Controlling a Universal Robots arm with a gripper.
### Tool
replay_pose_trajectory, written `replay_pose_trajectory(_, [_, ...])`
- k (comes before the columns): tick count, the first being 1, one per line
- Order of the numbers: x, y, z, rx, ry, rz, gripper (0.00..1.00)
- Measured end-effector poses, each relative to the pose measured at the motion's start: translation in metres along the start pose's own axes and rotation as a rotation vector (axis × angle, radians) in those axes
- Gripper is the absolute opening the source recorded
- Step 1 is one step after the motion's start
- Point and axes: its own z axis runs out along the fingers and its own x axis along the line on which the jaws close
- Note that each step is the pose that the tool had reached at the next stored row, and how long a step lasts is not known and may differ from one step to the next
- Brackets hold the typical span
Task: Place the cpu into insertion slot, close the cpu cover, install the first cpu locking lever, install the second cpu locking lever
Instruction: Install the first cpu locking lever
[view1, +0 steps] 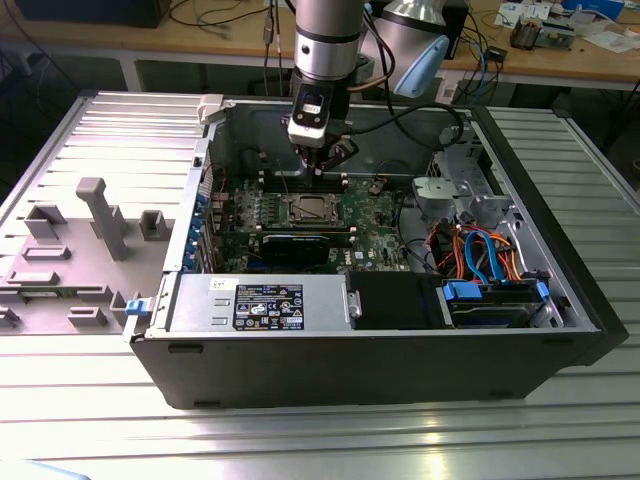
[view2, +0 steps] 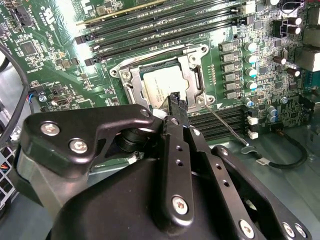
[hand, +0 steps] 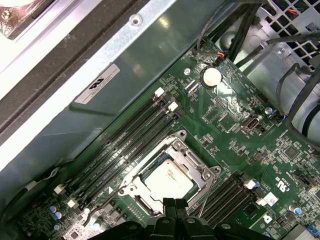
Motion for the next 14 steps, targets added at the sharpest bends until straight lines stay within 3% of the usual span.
replay_pose_trajectory(14, [0.0000, 0.0000, 0.0000, -0.0003, -0.0010, -0.029, 0.11])
